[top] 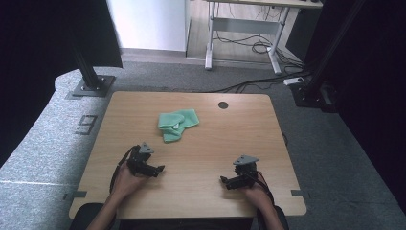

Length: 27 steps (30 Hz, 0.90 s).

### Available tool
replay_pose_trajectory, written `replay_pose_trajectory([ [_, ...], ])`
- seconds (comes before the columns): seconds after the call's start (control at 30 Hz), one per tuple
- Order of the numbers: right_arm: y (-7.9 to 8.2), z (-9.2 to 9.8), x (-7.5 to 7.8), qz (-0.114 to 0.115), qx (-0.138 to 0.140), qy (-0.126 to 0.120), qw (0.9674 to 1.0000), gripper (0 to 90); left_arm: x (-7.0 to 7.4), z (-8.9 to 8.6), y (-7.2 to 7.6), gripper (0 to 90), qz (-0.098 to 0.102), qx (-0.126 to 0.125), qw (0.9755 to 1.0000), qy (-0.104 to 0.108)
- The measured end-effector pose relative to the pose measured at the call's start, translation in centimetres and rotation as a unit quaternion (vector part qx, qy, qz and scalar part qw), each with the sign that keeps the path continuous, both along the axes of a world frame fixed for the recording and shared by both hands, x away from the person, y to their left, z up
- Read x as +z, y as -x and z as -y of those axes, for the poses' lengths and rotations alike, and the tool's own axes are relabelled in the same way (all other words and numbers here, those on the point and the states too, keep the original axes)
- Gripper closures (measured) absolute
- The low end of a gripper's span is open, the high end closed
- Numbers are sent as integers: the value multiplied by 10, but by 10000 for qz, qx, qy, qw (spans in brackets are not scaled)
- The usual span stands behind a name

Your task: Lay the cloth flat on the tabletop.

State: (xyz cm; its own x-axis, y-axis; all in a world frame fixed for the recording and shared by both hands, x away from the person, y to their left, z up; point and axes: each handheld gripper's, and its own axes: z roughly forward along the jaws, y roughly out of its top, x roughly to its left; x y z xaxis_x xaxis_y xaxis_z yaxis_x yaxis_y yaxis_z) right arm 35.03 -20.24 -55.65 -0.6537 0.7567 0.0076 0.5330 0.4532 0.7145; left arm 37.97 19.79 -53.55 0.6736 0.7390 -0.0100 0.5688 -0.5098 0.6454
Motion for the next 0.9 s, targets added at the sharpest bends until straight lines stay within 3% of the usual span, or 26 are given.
replay_pose_trajectory([
  [0.27, 0, 0, 0, 1, 1, 0, 10000, 0, 7, 6, -8, 142, 40, -48, 10000, 52],
  [0.57, 0, 0, 0, 1, -1, 1, 10000, 0, 20, 16, -34, 204, 55, -93, 9992, 376],
  [0.9, 0, 0, 0, 0, 1, 0, 10000, 0, 30, 32, -52, 304, 212, -225, 9990, 319],
])
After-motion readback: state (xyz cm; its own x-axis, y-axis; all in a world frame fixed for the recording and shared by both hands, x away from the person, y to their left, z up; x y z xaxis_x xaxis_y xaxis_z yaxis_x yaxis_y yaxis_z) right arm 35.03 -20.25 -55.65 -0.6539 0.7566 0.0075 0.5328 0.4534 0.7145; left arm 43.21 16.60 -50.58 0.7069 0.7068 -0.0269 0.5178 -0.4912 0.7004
